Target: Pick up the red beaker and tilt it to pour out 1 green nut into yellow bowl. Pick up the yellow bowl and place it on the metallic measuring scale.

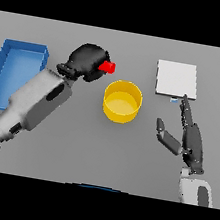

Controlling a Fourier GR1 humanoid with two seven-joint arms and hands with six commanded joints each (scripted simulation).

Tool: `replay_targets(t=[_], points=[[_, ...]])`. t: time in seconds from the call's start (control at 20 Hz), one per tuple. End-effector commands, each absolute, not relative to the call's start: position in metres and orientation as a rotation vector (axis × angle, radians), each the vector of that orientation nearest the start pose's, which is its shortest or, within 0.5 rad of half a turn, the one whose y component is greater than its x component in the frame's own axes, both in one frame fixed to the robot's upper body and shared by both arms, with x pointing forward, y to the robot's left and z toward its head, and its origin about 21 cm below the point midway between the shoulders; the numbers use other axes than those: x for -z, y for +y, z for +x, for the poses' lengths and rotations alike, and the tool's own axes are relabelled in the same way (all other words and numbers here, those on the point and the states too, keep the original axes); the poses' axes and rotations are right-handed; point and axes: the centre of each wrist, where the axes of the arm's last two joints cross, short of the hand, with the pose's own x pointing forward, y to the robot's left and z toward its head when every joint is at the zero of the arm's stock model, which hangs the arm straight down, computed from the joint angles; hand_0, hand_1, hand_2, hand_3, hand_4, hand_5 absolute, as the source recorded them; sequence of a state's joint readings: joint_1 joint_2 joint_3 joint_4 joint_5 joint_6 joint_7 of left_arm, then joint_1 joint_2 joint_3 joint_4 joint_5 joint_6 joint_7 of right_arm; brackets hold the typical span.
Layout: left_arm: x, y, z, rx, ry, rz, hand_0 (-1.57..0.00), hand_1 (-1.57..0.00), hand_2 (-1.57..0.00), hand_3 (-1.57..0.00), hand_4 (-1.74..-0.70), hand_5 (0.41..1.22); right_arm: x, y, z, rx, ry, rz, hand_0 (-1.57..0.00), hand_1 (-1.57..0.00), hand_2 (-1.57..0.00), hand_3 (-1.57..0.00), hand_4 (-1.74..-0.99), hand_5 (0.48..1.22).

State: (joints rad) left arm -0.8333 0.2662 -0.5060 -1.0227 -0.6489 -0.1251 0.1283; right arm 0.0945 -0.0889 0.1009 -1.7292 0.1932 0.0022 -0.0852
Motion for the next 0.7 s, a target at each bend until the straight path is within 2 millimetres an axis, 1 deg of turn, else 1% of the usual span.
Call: replay_targets(t=[0.0, 0.05, 0.15, 0.2, 0.3, 0.35, 0.4, 0.45, 0.55, 0.65], points=[[-0.101, 0.112, 0.395, 1.507, -1.453, 0.667, -1.57, -1.57, -1.57, -1.57, -1.74, 1.197, -0.019, -0.231, 0.224, -0.281, -1.705, -0.16, 0.0, 0.0, 0.0, 0.0, -1.187, 0.676], [-0.098, 0.109, 0.394, 1.591, -1.416, 0.69, -1.57, -1.57, -1.57, -1.57, -1.69, 1.202, -0.019, -0.23, 0.223, -0.28, -1.707, -0.159, 0.0, 0.0, 0.0, 0.0, -1.191, 0.675], [-0.105, 0.098, 0.396, 1.719, -1.358, 0.758, -1.57, -1.57, -1.57, -1.44, -1.7, 1.209, -0.018, -0.232, 0.221, -0.267, -1.706, -0.144, 0.0, 0.0, 0.0, 0.0, -1.191, 0.675], [-0.105, 0.101, 0.398, 1.78, -1.332, 0.778, -1.57, -1.57, -1.57, -1.38, -1.71, 1.211, -0.014, -0.231, 0.219, -0.249, -1.696, -0.132, 0.0, 0.0, 0.0, 0.0, -1.195, 0.671], [-0.116, 0.092, 0.402, 1.907, -1.285, 0.838, -1.57, -1.57, -1.57, -1.35, -1.72, 1.215, -0.009, -0.229, 0.217, -0.228, -1.674, -0.109, 0.0, 0.0, 0.0, 0.0, -1.197, 0.659], [-0.119, 0.088, 0.405, 1.955, -1.256, 0.864, -1.57, -1.57, -1.57, -1.33, -1.72, 1.216, -0.01, -0.227, 0.216, -0.226, -1.687, -0.101, 0.0, 0.0, 0.0, 0.0, -1.202, 0.651], [-0.117, 0.082, 0.405, 2.007, -1.236, 0.878, -1.57, -1.57, -1.57, -1.29, -1.72, 1.217, -0.014, -0.225, 0.217, -0.211, -1.691, -0.102, 0.0, 0.0, 0.0, 0.0, -1.206, 0.639], [-0.118, 0.075, 0.405, 2.067, -1.227, 0.88, -1.57, -1.57, -1.57, -1.35, -1.72, 1.218, -0.013, -0.227, 0.219, -0.209, -1.682, -0.106, 0.0, 0.0, 0.0, 0.0, -1.212, 0.631], [-0.121, 0.07, 0.405, 2.17, -1.204, 0.902, -1.57, -1.57, -1.57, -1.43, -1.73, 1.219, -0.012, -0.231, 0.218, -0.219, -1.688, -0.135, 0.0, 0.0, 0.0, 0.0, -1.221, 0.617], [-0.119, 0.064, 0.405, 2.258, -1.173, 0.934, -1.57, -1.57, -1.57, -1.48, -1.73, 1.22, -0.011, -0.228, 0.22, -0.221, -1.7, -0.146, 0.0, 0.0, 0.0, 0.0, -1.214, 0.6]])
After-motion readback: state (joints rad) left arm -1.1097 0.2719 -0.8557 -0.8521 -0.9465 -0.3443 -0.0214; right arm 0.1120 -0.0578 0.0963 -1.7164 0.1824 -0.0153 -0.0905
